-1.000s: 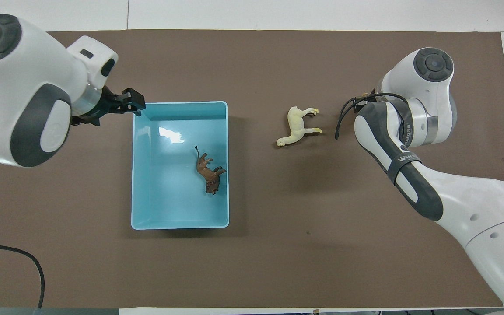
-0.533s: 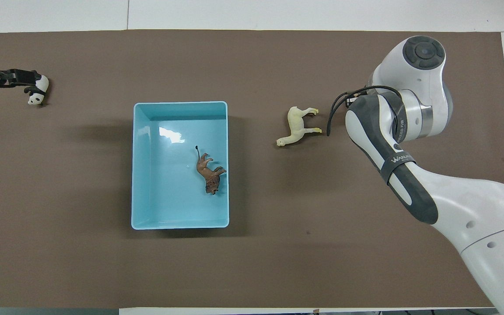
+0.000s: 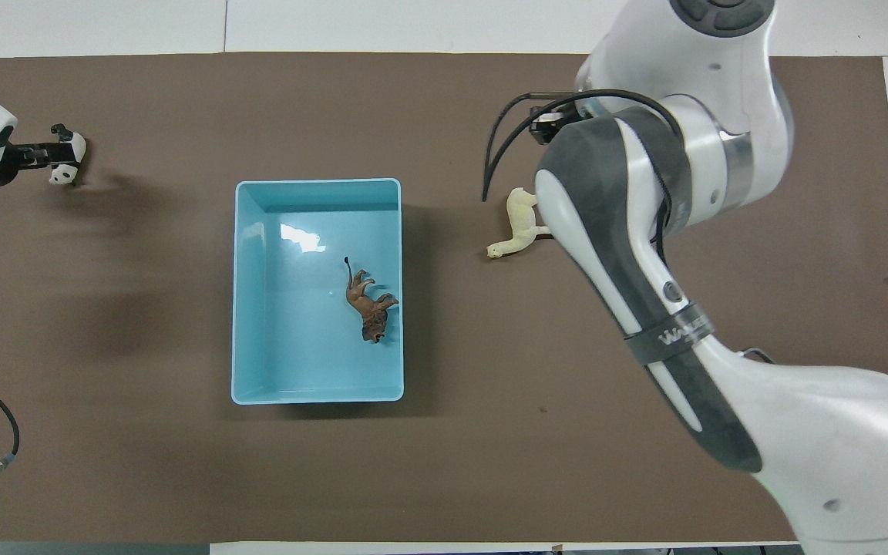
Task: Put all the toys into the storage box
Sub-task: 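Carry the orange toy over the box with the right gripper while the left gripper withdraws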
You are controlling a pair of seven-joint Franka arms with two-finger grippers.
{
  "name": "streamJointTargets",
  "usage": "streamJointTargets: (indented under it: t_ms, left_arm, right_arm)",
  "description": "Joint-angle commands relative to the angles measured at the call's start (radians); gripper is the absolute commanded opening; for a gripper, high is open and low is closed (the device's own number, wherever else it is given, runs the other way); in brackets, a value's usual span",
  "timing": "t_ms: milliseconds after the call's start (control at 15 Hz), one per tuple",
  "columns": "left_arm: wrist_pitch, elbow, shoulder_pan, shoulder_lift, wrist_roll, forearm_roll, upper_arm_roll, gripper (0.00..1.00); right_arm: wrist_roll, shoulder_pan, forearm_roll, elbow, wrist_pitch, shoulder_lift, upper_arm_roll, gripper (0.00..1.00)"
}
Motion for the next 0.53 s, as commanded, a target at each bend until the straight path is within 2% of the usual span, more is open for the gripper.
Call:
streamJointTargets:
  t_ms: [0, 133, 333, 467]
  left_arm:
    - [0.026, -0.048, -0.005, -0.022, -0.001, 0.012, -0.001, 1.00]
    - [0.044, -0.072, 0.001, -0.020, 0.006, 0.018, 0.001, 1.00]
    - [0.115, -0.138, 0.007, -0.020, 0.040, 0.018, 0.001, 1.00]
    - [0.118, -0.154, 0.009, -0.022, 0.039, 0.018, 0.001, 1.00]
  right_arm:
    - [0.139, 0.114, 0.056, 0.059, 0.128, 0.058, -0.003, 0.00]
    - [0.234, 0.186, 0.095, 0.059, 0.259, 0.081, -0.003, 0.00]
    - [0.294, 0.277, 0.087, 0.041, 0.394, 0.132, -0.003, 0.00]
    - [0.353, 0.329, 0.084, -0.027, 0.497, 0.153, -0.006, 0.00]
